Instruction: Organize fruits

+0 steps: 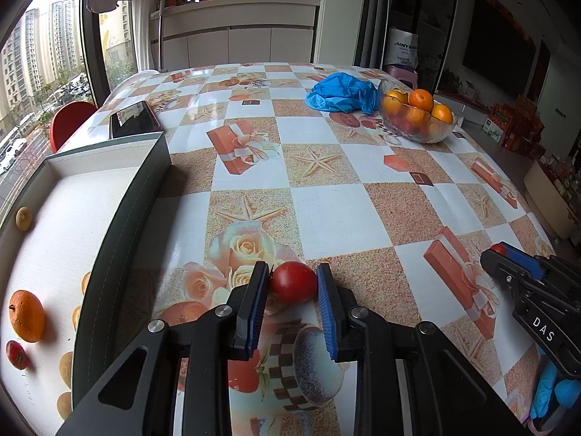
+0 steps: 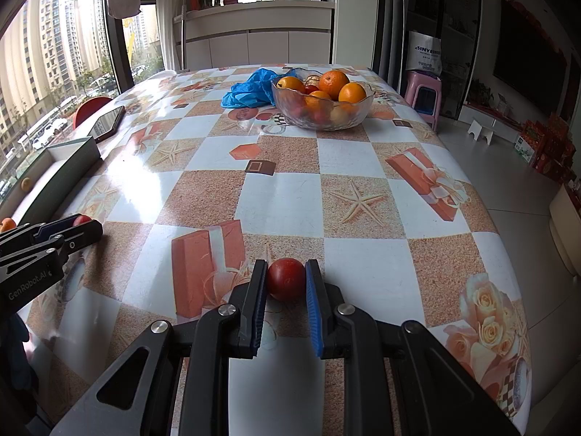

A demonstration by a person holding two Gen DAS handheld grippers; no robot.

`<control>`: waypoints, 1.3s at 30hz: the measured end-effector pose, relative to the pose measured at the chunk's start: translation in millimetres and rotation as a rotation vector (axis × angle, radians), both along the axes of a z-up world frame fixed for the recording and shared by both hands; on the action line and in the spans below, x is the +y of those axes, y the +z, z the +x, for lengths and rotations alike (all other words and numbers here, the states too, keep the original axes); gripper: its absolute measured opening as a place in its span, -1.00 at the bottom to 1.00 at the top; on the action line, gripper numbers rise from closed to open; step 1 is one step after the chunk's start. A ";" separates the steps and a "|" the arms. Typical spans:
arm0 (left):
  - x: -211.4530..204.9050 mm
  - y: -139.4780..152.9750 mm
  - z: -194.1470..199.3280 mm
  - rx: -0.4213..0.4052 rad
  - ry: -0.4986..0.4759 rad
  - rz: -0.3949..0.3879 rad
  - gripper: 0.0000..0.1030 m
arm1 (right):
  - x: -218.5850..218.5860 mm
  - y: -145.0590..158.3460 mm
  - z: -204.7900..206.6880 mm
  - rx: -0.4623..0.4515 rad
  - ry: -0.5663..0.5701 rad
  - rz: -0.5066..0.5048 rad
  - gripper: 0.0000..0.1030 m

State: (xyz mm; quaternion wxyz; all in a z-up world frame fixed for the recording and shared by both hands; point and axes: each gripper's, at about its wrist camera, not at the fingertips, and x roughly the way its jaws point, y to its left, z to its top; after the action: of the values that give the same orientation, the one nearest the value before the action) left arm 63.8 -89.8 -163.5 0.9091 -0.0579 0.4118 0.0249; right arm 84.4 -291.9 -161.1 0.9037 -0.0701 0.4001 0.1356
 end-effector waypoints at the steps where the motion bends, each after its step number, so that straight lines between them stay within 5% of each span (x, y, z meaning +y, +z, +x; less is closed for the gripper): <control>1: 0.5 0.0 0.0 0.000 0.000 0.000 -0.45 | 0.0 0.0 0.0 0.000 0.000 0.000 -0.57; 31: -0.7 -0.3 0.0 0.003 -0.001 0.014 -0.45 | -0.2 -0.3 -0.1 0.001 0.000 0.001 -0.57; 39: 1.1 4.1 3.4 0.056 -0.015 0.003 -0.45 | 2.4 9.4 4.5 0.083 0.004 0.023 -0.57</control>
State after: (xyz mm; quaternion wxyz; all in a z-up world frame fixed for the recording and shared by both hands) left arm 67.2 -88.7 -159.5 0.8974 -0.0525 0.4376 0.0206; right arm 88.9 -289.5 -151.7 0.8867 -0.0548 0.4356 0.1450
